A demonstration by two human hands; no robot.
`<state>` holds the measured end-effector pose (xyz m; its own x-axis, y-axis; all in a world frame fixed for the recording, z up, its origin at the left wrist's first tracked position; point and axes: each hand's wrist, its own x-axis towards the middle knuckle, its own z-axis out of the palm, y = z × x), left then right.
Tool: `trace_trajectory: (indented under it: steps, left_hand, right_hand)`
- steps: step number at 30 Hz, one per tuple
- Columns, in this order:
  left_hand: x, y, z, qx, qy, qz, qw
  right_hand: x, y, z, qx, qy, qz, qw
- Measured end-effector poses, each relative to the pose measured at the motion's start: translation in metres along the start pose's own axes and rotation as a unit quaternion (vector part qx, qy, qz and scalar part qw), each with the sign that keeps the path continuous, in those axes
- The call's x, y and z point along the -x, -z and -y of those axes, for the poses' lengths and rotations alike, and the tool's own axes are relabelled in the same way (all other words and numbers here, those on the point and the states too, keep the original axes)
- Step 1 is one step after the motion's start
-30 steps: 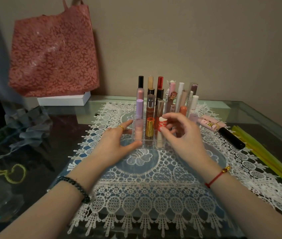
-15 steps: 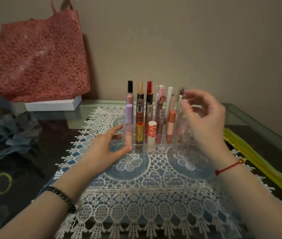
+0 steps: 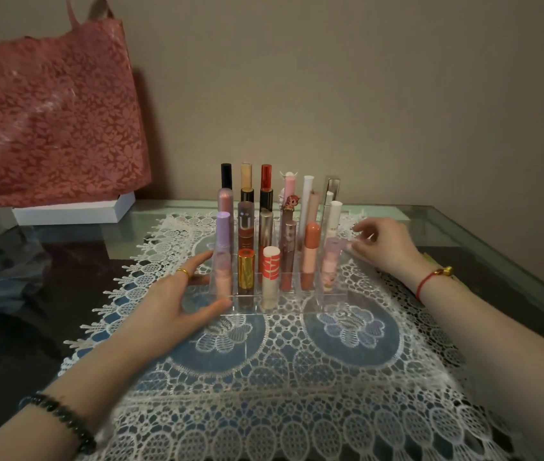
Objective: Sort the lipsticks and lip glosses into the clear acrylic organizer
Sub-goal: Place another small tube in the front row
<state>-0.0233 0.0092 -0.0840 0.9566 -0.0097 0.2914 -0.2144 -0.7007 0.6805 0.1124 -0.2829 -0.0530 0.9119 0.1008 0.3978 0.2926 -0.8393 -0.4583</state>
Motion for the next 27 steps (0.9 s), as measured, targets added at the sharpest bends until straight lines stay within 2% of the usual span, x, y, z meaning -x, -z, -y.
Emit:
trace_trajectory:
  steps: [8,17,19,23,27]
  left_hand:
    - [-0.002,0.0,-0.004,-0.011,0.0,0.0,1.0]
    - [0.001,0.002,-0.007,-0.011,0.004,0.009,1.0]
    - [0.002,0.002,-0.008,-0.008,0.003,0.008,1.0]
    - [0.002,0.003,-0.007,-0.01,0.0,0.006,1.0]
    - [0.002,0.002,-0.005,0.002,0.0,0.008,1.0]
  right_hand:
    - [0.002,-0.016,0.004,0.103,0.068,-0.008,0.992]
    - [0.001,-0.019,0.003,0.152,0.061,0.004,0.986]
    - [0.003,-0.017,0.006,0.11,0.054,-0.022,0.992]
    - [0.012,0.003,0.023,-0.069,0.022,-0.132,0.989]
    - [0.027,0.034,0.056,-0.267,0.032,-0.255,0.929]
